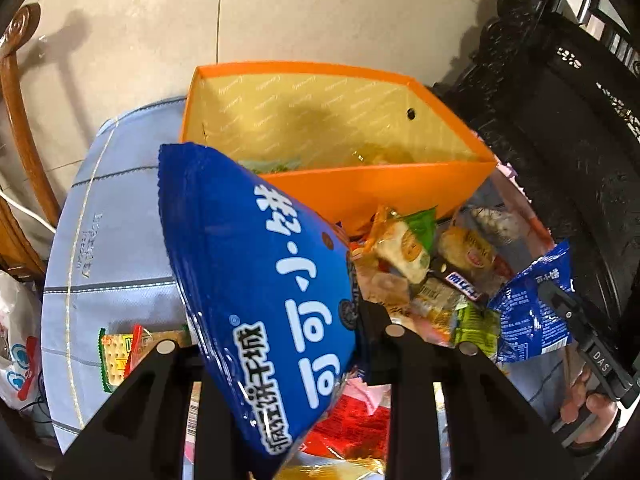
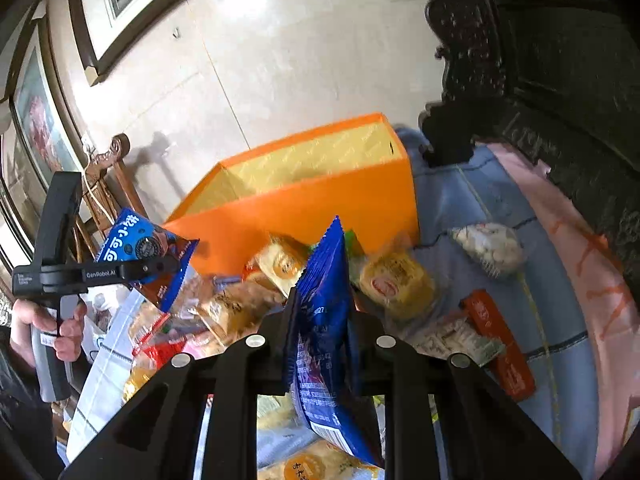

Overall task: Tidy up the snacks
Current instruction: 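Carry both blue bags over the orange box and open both tools to drop them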

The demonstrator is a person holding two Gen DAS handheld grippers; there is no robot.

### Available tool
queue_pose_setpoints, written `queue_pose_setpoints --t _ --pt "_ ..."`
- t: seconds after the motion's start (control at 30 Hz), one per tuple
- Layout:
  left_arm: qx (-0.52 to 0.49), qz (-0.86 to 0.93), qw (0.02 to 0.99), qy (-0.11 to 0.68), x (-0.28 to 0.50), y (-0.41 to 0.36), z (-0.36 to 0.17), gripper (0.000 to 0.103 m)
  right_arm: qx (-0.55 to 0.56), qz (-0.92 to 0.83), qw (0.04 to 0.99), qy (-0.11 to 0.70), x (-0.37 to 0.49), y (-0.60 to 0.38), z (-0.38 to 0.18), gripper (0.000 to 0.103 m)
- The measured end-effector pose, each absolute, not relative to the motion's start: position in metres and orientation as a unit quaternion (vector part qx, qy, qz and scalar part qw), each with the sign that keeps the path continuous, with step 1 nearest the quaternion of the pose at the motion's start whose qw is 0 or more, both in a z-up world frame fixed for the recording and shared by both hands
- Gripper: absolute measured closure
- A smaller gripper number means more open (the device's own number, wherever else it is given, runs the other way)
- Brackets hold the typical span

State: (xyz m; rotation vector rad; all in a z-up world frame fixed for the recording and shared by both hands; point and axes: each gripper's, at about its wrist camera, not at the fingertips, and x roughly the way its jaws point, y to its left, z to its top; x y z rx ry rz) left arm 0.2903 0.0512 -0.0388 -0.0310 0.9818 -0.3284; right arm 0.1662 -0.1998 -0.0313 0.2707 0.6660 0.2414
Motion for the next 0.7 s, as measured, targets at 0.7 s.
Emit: queue_pose_setpoints --t 0.7 --pt "-0.045 -0.130 0.901 0.410 0.317 0.031 0.012 0.076 0.119 0.122 0.950 0.264 0.238 -0.201 0.068 0.088"
